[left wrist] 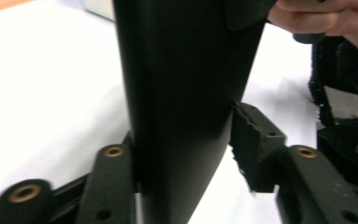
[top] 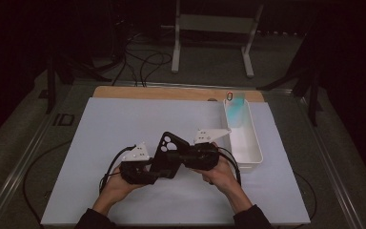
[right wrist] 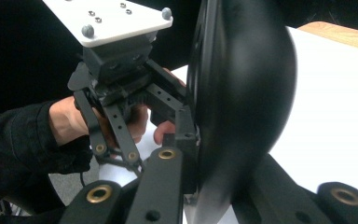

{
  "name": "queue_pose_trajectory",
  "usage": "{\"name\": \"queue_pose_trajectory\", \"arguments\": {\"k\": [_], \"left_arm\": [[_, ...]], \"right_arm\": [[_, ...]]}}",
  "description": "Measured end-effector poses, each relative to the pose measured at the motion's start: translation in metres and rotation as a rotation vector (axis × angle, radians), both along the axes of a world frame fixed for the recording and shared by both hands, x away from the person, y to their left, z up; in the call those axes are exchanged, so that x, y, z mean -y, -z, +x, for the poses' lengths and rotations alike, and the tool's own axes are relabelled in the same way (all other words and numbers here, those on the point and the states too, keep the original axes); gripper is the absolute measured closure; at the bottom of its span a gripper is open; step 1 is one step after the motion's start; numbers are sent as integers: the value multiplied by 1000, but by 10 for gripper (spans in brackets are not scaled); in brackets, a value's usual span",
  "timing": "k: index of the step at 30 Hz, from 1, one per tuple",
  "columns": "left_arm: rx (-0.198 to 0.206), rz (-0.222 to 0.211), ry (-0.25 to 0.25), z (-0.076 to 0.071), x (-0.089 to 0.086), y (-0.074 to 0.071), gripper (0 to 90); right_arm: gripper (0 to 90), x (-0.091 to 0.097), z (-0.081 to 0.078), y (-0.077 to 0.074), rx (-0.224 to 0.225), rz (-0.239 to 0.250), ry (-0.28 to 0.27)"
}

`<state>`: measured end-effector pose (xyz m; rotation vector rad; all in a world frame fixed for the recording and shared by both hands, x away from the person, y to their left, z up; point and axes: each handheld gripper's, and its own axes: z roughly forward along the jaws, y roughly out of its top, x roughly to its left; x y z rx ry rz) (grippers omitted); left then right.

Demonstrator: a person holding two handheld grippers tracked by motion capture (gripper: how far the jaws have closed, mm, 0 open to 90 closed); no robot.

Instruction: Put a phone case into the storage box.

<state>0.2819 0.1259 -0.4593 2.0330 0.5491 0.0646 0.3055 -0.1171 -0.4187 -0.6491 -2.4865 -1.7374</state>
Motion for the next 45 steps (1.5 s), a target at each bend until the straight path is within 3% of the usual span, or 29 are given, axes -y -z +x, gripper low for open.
{"name": "queue_pose_trajectory", "arguments": {"k": [4, 13, 28, 31, 38, 45], "left_arm": [[1, -5, 2, -1, -2, 1, 698], [-9, -36, 9, -1, -3, -1, 831], [17, -23, -8, -3, 1, -1, 848], [26, -23, -18, -3, 0, -1, 850], [41, -15, -70, -2, -4, -2, 853], [48, -11, -129, -1, -5, -2, 853]], "right_arm": [[750, 1, 1, 0, 11, -16, 14], [581, 0, 1, 0, 19, -26, 44], [412, -4, 1, 1, 27, -29, 65], [364, -5, 1, 1, 25, -46, 88], [138, -5, 0, 1, 24, -87, 166], [84, -5, 0, -2, 22, -110, 224]]}}
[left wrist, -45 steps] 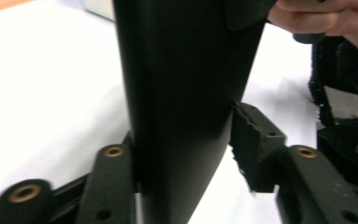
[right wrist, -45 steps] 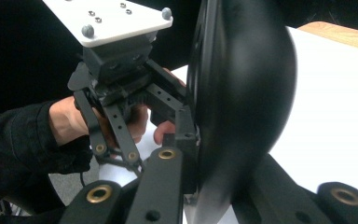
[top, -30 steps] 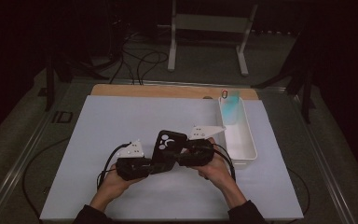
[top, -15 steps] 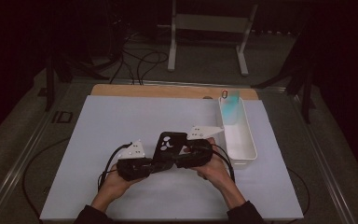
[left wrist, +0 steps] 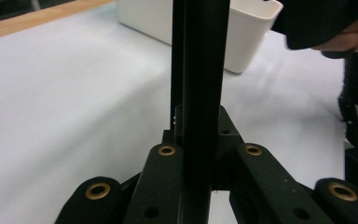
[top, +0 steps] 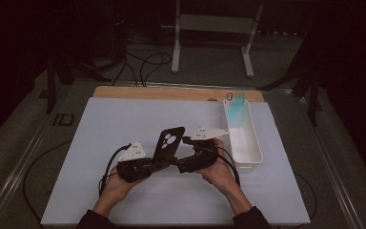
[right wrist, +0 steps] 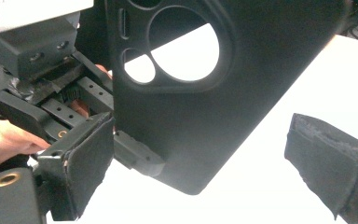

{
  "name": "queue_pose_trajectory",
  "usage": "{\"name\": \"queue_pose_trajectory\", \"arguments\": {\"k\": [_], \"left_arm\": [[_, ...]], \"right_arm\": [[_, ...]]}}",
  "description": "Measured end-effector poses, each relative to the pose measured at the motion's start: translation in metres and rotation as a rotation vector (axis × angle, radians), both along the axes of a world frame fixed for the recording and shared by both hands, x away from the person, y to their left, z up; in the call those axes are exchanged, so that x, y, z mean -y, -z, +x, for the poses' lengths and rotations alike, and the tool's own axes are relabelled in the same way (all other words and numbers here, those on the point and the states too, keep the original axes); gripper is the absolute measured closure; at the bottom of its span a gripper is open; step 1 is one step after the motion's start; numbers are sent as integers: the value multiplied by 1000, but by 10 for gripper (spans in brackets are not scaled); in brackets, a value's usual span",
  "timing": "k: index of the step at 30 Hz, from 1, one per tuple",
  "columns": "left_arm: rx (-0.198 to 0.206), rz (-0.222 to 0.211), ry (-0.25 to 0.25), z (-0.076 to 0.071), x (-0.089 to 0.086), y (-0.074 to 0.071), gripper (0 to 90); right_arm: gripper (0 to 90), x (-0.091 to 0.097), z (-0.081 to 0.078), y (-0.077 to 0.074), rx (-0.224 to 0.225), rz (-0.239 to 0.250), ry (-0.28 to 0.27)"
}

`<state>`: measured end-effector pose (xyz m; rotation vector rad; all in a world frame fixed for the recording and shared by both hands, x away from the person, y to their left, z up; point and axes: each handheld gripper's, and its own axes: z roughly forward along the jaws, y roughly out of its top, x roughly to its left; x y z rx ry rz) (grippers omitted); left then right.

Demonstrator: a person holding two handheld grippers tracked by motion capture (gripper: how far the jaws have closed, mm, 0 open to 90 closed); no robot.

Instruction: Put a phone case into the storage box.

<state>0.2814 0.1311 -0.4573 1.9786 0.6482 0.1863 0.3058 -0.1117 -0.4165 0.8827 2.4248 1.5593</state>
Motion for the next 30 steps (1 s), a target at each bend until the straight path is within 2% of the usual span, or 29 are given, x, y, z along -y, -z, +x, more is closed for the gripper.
{"name": "queue_pose_trajectory", "arguments": {"k": [7, 14, 21, 30], "left_arm": [[8, 10, -42, 0, 0, 1, 853], [5, 30, -61, 0, 2, 4, 852], [5, 37, -64, 0, 6, 7, 851], [6, 52, -66, -2, 13, 11, 852]], "right_arm": [[82, -1, 0, -2, -5, 13, 48], [81, -3, -1, -8, 0, 35, 69], [82, -6, 1, -9, -25, 51, 69], [84, -11, 5, -7, -61, 47, 114]]}}
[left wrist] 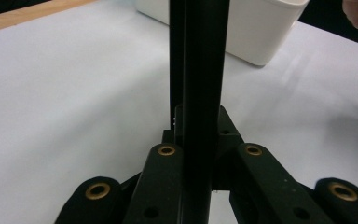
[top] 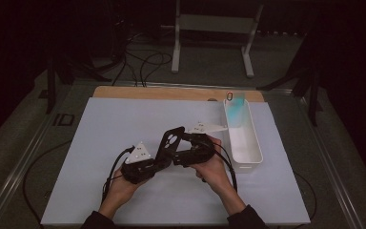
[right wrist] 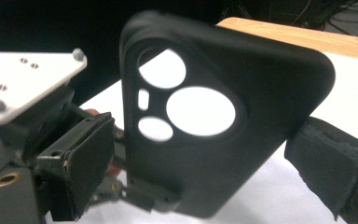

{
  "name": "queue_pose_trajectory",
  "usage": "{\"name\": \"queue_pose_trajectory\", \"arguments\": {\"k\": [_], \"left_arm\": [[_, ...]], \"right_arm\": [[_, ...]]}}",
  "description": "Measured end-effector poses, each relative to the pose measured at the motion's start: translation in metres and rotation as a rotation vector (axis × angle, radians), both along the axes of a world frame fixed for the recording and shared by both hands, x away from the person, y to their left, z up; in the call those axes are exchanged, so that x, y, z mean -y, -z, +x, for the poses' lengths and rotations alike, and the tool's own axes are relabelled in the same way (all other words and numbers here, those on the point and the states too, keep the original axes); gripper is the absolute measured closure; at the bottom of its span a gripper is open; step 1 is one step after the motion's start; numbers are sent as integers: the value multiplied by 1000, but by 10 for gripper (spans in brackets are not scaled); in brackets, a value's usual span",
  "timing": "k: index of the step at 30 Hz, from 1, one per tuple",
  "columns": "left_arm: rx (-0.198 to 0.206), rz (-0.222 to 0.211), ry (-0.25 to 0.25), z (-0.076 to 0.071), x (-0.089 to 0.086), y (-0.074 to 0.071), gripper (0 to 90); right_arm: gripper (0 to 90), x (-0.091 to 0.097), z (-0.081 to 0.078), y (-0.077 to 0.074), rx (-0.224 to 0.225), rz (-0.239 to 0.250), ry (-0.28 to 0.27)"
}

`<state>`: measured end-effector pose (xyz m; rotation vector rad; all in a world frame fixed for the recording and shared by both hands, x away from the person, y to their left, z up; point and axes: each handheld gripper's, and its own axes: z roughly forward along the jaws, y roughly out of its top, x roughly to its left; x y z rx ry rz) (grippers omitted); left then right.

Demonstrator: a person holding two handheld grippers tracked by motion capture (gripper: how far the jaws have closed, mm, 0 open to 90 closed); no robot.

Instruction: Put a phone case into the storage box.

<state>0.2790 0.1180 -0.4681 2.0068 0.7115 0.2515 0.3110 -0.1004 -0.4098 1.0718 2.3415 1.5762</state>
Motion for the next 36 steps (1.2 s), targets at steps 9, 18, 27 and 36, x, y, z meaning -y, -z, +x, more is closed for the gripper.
{"name": "queue_pose_trajectory", "arguments": {"k": [9, 18, 27, 36], "left_arm": [[3, 17, -4, -3, 11, 4, 850], [-14, 6, -15, -4, 14, 8, 848], [-15, 7, -23, -2, 13, 9, 845], [5, 16, -38, -3, 10, 6, 811]], "right_arm": [[101, -5, 2, 1, -20, -4, 46], [116, -10, 2, 3, -12, 9, 74], [142, -13, 0, 2, 4, -7, 89], [144, -15, 1, 2, 3, -5, 82]]}}
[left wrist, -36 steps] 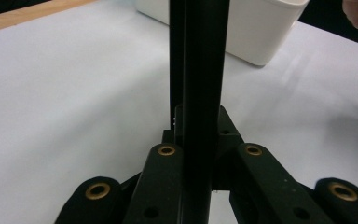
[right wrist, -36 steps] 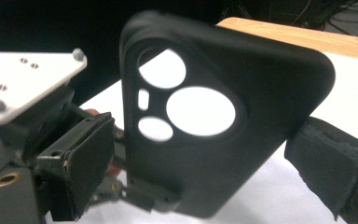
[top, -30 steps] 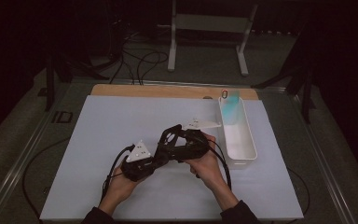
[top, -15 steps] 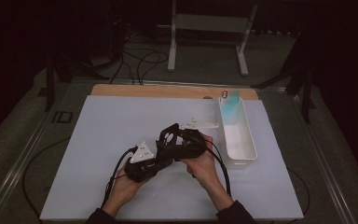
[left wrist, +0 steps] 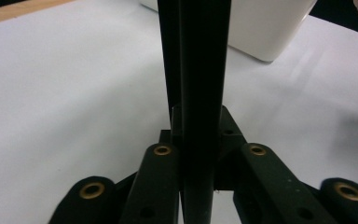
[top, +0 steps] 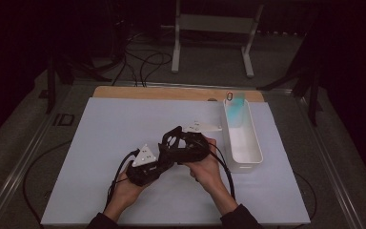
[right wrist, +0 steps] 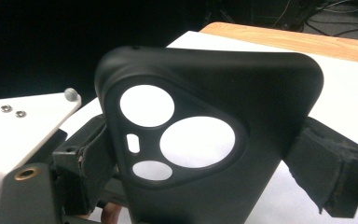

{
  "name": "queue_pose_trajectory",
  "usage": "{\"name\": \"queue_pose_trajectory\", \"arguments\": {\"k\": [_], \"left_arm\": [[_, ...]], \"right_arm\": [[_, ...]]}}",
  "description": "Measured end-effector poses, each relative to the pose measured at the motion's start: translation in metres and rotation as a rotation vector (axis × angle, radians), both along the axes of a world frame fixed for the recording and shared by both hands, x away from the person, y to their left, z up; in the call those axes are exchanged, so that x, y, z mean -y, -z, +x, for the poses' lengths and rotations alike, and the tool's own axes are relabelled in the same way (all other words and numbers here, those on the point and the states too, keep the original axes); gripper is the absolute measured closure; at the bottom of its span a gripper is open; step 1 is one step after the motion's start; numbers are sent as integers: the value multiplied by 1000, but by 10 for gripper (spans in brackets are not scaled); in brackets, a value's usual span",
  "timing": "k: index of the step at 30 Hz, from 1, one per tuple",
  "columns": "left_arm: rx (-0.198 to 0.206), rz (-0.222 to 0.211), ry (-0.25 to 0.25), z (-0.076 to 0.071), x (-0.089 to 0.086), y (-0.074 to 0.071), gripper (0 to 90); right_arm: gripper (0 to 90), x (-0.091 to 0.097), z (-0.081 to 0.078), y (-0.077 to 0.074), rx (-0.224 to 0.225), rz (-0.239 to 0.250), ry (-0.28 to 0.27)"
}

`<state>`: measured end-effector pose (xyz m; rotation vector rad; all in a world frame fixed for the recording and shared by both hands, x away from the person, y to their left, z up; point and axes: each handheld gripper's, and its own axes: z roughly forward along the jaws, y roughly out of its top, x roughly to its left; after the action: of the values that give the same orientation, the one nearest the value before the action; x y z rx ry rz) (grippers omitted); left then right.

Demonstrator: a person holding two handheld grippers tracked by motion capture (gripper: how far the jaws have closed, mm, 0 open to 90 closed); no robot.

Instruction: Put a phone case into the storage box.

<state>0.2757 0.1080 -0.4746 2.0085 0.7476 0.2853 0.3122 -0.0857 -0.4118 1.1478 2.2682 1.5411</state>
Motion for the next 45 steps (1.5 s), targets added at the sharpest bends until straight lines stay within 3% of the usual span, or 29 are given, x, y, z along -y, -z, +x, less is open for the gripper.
{"name": "queue_pose_trajectory", "arguments": {"k": [16, 22, 29, 34, 45], "left_arm": [[14, -32, -54, 4, -25, -11, 427], [37, -31, -106, 3, -37, -15, 261], [52, -9, -162, 3, -50, -16, 190], [63, 12, -239, 3, -63, -16, 91], [77, 29, -302, 1, -79, -12, 43]], "right_arm": [[145, 3, 6, -1, 6, -22, 15], [145, 5, 10, -7, 19, -32, 22], [145, 6, 16, -14, 39, -52, 26], [145, 5, 21, -18, 43, -67, 30], [145, 6, 31, -21, 51, -91, 38]]}}
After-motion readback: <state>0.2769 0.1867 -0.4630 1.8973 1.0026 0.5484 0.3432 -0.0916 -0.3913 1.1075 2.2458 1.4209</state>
